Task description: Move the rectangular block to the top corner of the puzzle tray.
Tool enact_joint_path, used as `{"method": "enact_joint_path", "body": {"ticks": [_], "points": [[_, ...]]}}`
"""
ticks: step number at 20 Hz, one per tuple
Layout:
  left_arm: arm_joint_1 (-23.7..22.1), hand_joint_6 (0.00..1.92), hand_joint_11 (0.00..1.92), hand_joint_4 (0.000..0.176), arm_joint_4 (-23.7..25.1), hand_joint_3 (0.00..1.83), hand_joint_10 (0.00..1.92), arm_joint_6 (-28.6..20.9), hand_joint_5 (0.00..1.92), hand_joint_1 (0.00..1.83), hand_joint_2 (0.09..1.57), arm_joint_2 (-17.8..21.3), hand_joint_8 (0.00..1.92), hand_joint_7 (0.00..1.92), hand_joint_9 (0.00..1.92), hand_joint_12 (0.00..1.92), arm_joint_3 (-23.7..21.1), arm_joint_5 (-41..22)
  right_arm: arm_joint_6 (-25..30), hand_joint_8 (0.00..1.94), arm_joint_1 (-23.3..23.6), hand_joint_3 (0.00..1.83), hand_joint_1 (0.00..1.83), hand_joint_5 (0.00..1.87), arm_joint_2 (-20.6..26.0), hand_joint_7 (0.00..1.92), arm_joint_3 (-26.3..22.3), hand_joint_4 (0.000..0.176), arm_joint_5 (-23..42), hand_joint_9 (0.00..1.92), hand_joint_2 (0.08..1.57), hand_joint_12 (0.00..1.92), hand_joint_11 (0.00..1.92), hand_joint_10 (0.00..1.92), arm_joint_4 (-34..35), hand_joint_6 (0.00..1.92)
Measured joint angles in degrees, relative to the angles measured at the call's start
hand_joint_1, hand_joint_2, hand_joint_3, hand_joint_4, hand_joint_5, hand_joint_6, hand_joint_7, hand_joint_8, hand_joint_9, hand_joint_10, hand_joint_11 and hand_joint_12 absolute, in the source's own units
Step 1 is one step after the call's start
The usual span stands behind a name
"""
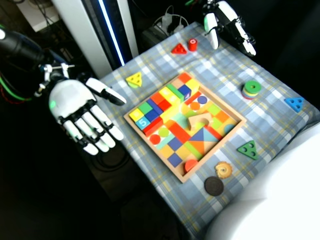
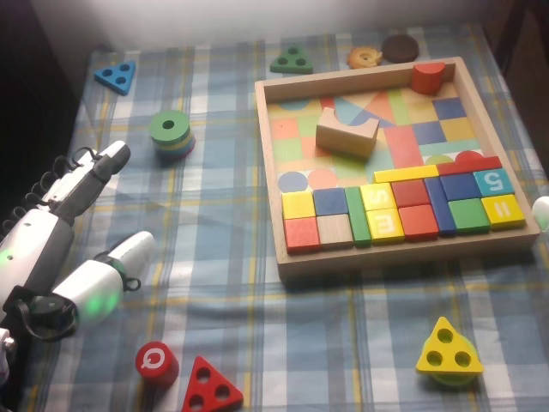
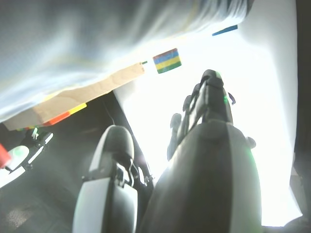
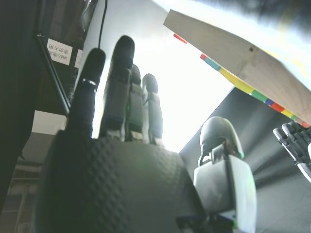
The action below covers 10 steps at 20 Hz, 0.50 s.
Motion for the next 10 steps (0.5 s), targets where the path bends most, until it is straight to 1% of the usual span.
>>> {"method": "enact_joint_path", "body": {"ticks": [2, 4, 5, 6, 7, 8, 9, 10], "points": [[0.0, 0.0, 0.0, 0.114, -0.09, 0.02, 0.0, -0.11, 0.18, 0.64, 1.37, 0.0, 0.0, 0.04, 0.0, 0.0, 0.0, -0.02, 0.02, 0.0, 0.0, 0.0, 0.0, 0.42, 0.0, 0.4, -0.02, 0.005, 0.0, 0.26, 1.24, 0.64, 0.0, 0.0, 0.0, 0.0], [0.0, 0.01, 0.0, 0.098, -0.07, 0.01, 0.0, -0.13, 0.19, 0.64, 1.37, 0.0, 0.01, 0.05, 0.01, 0.0, 0.0, -0.02, 0.0, 0.0, 0.0, 0.0, 0.0, 0.4, 0.0, 0.37, -0.02, 0.027, 0.0, 0.24, 1.23, 0.67, 0.0, 0.0, -0.07, 0.0], [0.0, 0.01, 0.0, 0.103, -0.07, 0.01, 0.0, -0.13, 0.2, 0.64, 1.36, 0.02, 0.01, 0.05, 0.01, 0.0, 0.0, -0.02, 0.0, 0.0, 0.0, 0.0, 0.0, 0.4, 0.26, 0.36, -0.24, 0.044, -0.09, 0.23, 1.22, 0.65, 0.0, 0.0, -0.2, 0.0], [0.0, 0.01, 0.0, 0.112, -0.09, 0.01, 0.0, -0.13, 0.19, 0.64, 1.36, 0.0, 0.0, 0.05, 0.01, 0.0, 0.0, -0.02, 0.02, 0.0, 0.0, 0.0, 0.0, 0.37, 1.53, 0.34, -0.74, 0.064, -0.68, 0.23, 1.24, 0.61, 0.0, 0.0, -0.92, 0.0], [0.0, 0.01, 0.0, 0.113, -0.11, 0.01, 0.0, -0.15, 0.19, 0.64, 1.36, 0.0, 0.0, 0.05, 0.01, 0.0, 0.0, 0.0, 0.02, 0.0, 0.0, 0.0, 0.0, 0.37, 2.19, 0.34, -0.92, 0.068, -0.85, 0.23, 1.24, 0.6, 0.0, 0.0, -1.42, 0.0], [0.0, 0.01, 0.0, 0.11, -0.07, 0.01, 0.0, -0.17, 0.19, 0.65, 1.36, 0.0, 0.0, 0.05, 0.01, 0.0, 0.0, -0.02, 0.02, 0.0, 0.0, 0.01, 0.0, 0.38, 3.45, 0.35, -1.07, 0.029, -1.03, 0.25, 1.27, 0.64, 0.0, 0.0, -2.43, 0.0], [0.0, 0.01, 0.0, 0.109, -0.15, 0.01, 0.0, -0.17, 0.2, 0.65, 1.37, 0.0, 0.0, 0.05, 0.0, 0.0, 0.0, 0.0, 1.33, 0.0, 0.0, 0.0, 0.0, 0.37, 5.62, 0.34, -0.76, 0.047, -1.62, 0.23, 1.27, 0.46, 0.0, 0.01, -4.24, 0.01], [0.0, 0.01, 0.0, 0.103, -0.24, 0.0, 0.0, -0.2, 0.2, 0.65, 1.36, 0.0, 0.01, 0.06, 0.01, 0.0, -0.02, 0.0, 3.13, 0.0, 0.0, 0.0, 0.0, 0.36, 6.67, 0.32, 0.07, 0.067, -2.16, 0.22, 1.27, 0.52, 0.0, 0.0, -5.46, 0.0]]}}
